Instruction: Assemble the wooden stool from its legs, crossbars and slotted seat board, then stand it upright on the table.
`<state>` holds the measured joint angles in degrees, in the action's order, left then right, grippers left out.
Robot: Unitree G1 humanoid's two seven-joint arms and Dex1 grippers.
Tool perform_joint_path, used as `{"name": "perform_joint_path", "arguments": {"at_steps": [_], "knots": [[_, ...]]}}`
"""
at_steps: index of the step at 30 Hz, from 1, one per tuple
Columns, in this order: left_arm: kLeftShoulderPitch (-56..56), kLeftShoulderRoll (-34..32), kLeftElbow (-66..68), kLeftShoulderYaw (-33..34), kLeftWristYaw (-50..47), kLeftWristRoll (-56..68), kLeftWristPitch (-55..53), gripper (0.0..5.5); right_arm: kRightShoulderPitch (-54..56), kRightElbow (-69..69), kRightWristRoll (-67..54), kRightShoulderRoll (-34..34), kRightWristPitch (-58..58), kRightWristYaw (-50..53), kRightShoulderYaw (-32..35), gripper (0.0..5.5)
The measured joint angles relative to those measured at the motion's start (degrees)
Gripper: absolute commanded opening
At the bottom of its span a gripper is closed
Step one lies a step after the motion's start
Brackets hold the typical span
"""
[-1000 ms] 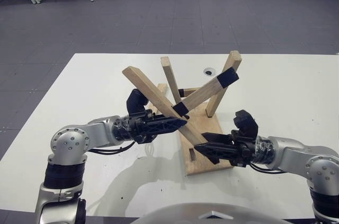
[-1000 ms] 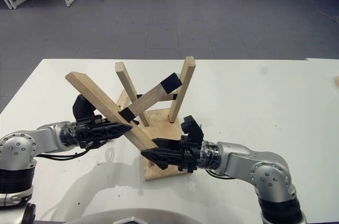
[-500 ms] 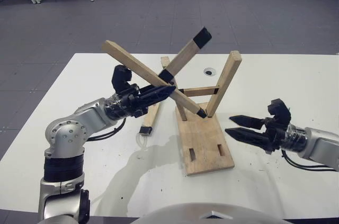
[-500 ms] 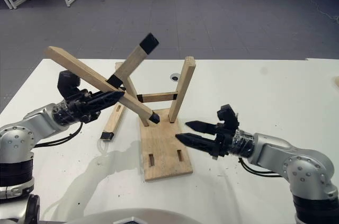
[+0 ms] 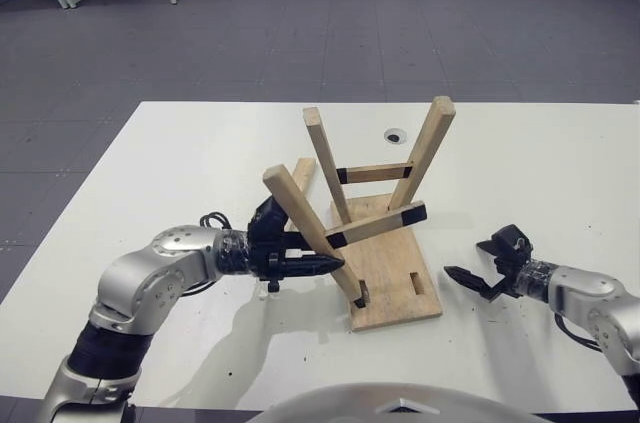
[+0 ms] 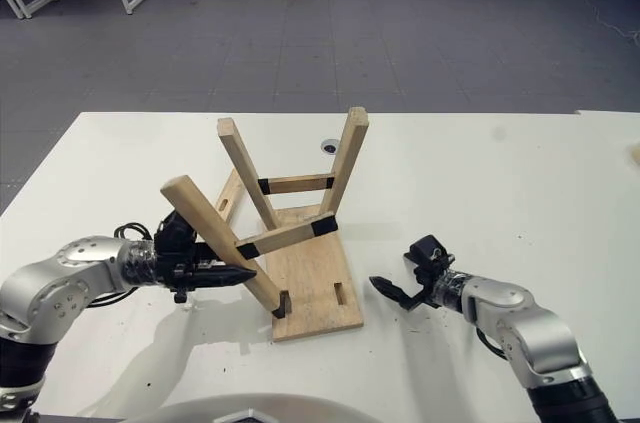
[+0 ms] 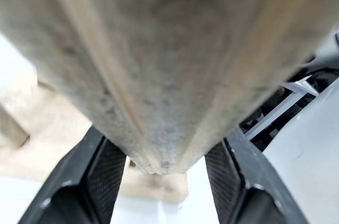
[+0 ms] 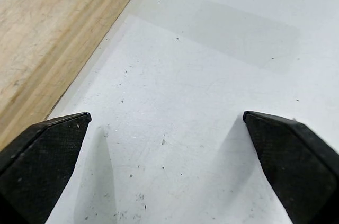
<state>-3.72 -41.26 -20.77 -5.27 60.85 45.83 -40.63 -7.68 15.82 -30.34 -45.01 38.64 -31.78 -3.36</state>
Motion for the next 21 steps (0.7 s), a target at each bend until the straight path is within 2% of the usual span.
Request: {"name": "perform_joint_path", "arguments": {"at_steps": [5, 17, 21], "knots": [[1.6, 2.0, 1.3, -1.5, 0.6, -3.6, 4.7, 2.05, 0.1, 1.1, 1.0, 1.0, 1.0, -1.3, 0.0, 5.3], [-1.9, 2.4, 3.1, -2.2, 1.4, -7.7, 6.8, 2.05, -2.4, 6.9, 1.4, 2.3, 3.4, -3.6, -0.6, 5.3], [-2.1, 2.0, 3.6, -3.0, 2.4, -11.3, 12.2, 2.05, -2.7, 8.4, 1.4, 2.3, 4.3, -3.7, -0.5, 5.3]]}}
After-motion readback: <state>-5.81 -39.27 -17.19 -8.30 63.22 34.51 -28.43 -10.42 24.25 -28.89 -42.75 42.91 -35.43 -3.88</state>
